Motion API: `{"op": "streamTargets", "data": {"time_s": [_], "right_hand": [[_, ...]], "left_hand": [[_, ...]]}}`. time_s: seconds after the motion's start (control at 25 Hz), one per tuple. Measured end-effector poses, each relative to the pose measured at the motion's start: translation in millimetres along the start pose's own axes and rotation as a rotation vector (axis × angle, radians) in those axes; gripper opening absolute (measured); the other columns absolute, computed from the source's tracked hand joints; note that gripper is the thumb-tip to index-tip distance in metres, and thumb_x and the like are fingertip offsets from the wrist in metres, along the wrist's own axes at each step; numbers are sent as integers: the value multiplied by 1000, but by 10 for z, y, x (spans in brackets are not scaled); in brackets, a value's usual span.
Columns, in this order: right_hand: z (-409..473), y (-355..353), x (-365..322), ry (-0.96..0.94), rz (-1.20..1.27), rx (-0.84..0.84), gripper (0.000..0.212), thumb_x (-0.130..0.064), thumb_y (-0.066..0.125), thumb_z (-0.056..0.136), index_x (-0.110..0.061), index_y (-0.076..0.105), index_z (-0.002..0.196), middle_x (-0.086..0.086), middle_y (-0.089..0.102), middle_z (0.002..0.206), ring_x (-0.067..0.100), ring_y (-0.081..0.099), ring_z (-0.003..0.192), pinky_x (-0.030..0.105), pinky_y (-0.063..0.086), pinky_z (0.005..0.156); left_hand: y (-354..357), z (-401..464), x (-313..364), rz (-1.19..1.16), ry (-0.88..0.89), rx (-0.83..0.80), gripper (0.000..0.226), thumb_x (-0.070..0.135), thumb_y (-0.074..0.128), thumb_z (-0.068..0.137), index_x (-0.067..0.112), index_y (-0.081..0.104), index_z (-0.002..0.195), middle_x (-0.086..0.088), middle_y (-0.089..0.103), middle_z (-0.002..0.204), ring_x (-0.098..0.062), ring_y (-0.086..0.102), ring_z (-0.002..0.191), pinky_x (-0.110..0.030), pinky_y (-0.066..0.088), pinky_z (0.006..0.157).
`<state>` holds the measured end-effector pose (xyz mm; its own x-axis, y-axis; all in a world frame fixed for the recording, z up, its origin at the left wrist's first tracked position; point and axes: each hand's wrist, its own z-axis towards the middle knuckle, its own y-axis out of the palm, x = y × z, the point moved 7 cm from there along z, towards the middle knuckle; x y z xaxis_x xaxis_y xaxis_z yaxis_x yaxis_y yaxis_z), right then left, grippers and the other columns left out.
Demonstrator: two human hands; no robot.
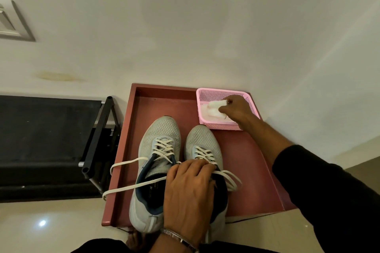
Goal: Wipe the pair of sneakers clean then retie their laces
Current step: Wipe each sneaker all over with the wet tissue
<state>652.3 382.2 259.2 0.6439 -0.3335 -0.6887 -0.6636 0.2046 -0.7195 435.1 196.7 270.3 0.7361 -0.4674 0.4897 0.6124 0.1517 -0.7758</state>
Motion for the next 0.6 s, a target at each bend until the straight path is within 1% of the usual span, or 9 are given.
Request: {"op": "streamTargets", "data": {"time_s": [0.08,0.2,0.24,0.32,0.4,0.52,0.6], "right_hand": [[-129,-42,-46,48,251,-18,14,-6,68,81,-16,61,73,-3,62,71,15,57,69,26,43,59],[-497,-113,-96,182,761,-46,12,-8,64,89,-17,64,81,-8,64,61,8,54,62,22,40,55],[-647,-133,-103,215,877,-61,11,-8,64,90,-17,65,84,-8,64,60,8,54,60,21,40,54],[-957,-157,-100,239,989,-96,9,-6,63,90,-15,66,90,-4,67,67,7,58,58,19,44,52],[-1253,-176,-70,250,1070,-102,12,-2,61,89,-12,65,94,2,69,74,8,61,58,19,48,51],[-1772,-254,95,315,1151,-54,20,6,56,88,-8,61,101,13,69,88,16,65,66,23,52,53],[-2143,-266,274,358,1165,-61,22,5,56,88,-7,61,106,16,70,96,21,68,74,27,53,57]], "left_hand": [[7,-3,-4,4,3,17,28,31,65,74,34,67,102,17,68,105,-10,61,100,-30,35,90],[9,0,-7,-4,8,32,27,31,65,74,35,67,101,17,68,104,-11,62,101,-30,34,90],[10,1,-9,-8,3,30,27,31,67,74,35,67,101,17,68,104,-10,61,101,-30,34,91],[10,-9,-10,-13,-6,25,27,30,68,74,35,67,101,17,68,103,-10,61,101,-30,34,91],[11,-14,-17,-14,-11,18,28,29,68,74,34,66,102,16,68,104,-11,61,102,-30,34,92],[-13,-34,-7,-3,-6,23,30,31,66,76,32,65,106,13,67,109,-12,61,104,-31,35,92],[-28,-56,-5,17,-8,36,33,32,68,77,29,65,110,10,69,111,-13,63,104,-32,39,94]]}}
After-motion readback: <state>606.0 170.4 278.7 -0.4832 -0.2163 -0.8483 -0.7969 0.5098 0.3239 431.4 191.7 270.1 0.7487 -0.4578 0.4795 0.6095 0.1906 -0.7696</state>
